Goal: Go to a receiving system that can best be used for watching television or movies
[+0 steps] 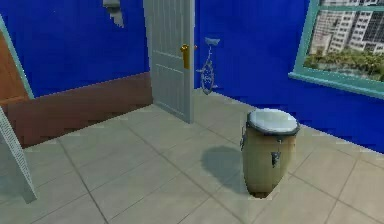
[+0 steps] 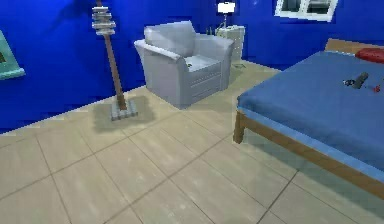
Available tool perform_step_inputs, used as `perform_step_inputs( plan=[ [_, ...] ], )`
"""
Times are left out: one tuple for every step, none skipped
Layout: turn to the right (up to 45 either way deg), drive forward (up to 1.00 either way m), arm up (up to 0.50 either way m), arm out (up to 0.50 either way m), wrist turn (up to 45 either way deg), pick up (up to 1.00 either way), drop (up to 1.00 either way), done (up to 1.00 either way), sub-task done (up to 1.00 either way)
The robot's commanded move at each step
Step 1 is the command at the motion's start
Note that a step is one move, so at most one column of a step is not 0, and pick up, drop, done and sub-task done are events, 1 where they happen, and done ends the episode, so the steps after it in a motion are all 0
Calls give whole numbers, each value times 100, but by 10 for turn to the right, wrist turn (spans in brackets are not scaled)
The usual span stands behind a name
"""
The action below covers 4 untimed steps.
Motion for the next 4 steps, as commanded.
perform_step_inputs(
  plan=[
    [-240, 0, 0, 0, 0, 0, 0, 0, 0],
    [0, 100, 0, 0, 0, 0, 0, 0, 0],
    [0, 70, 0, 0, 0, 0, 0, 0, 0],
    [-180, 0, 0, 0, 0, 0, 0, 0, 0]
  ],
)
